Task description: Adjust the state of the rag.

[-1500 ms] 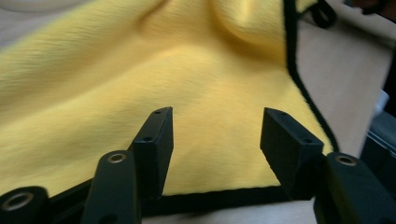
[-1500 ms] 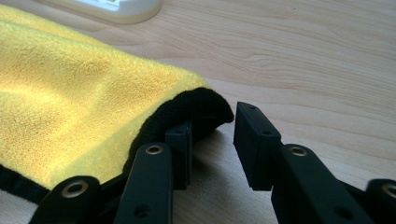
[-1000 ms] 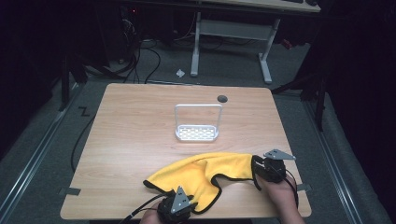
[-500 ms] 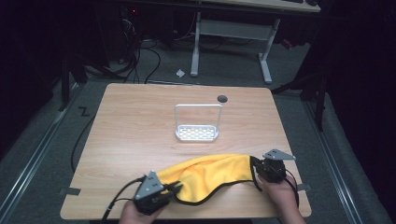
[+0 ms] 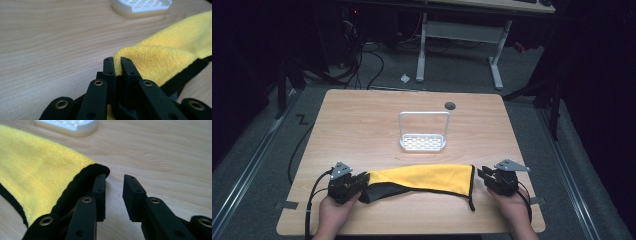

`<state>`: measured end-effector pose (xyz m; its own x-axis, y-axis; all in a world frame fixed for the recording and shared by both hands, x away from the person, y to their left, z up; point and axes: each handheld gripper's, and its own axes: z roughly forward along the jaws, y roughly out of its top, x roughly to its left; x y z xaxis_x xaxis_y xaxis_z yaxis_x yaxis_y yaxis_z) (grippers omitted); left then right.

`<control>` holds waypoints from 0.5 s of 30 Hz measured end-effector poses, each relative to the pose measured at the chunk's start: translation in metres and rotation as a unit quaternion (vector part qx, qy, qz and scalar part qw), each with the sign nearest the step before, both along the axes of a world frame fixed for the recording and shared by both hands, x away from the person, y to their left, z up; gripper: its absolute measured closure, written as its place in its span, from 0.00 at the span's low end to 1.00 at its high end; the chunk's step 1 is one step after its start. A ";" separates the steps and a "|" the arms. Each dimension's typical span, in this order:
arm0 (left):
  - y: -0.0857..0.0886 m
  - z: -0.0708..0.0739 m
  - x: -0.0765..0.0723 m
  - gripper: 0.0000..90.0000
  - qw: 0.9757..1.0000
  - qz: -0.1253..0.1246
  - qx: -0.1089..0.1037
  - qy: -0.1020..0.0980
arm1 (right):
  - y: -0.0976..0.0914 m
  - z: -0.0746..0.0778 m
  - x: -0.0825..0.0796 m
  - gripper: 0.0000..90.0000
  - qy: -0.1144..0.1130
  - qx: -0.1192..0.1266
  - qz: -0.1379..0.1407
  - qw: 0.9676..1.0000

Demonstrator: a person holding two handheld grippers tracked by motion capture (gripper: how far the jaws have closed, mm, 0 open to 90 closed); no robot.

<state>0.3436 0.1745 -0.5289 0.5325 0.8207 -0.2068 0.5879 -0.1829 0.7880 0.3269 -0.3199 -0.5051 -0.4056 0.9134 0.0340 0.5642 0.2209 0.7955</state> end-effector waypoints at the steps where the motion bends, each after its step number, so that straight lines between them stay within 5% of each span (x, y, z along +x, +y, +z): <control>1: -0.001 -0.002 0.001 0.92 1.000 0.000 0.004 0.002 | 0.000 0.003 -0.002 0.78 -0.006 0.002 0.001 1.000; 8: 0.000 -0.008 0.006 0.91 1.000 0.001 0.017 0.006 | 0.030 0.012 -0.023 0.60 -0.025 0.010 0.049 0.998; 12: -0.002 -0.009 0.009 0.91 1.000 0.001 0.025 0.007 | 0.050 -0.015 -0.023 0.54 0.029 -0.041 0.071 0.996; 14: -0.002 -0.009 0.009 0.91 1.000 0.000 0.026 0.006 | 0.053 -0.023 -0.020 0.60 0.042 -0.068 0.070 0.994; 15: -0.002 -0.009 0.009 0.91 1.000 0.000 0.026 0.006 | 0.052 -0.024 -0.020 0.69 0.045 -0.061 0.074 0.994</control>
<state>0.3525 0.1724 -0.5383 0.5304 0.8305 -0.1701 0.5972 -0.2236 0.7703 0.3074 -0.2674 -0.5290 -0.5358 0.8438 -0.0303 0.5868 0.3979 0.7052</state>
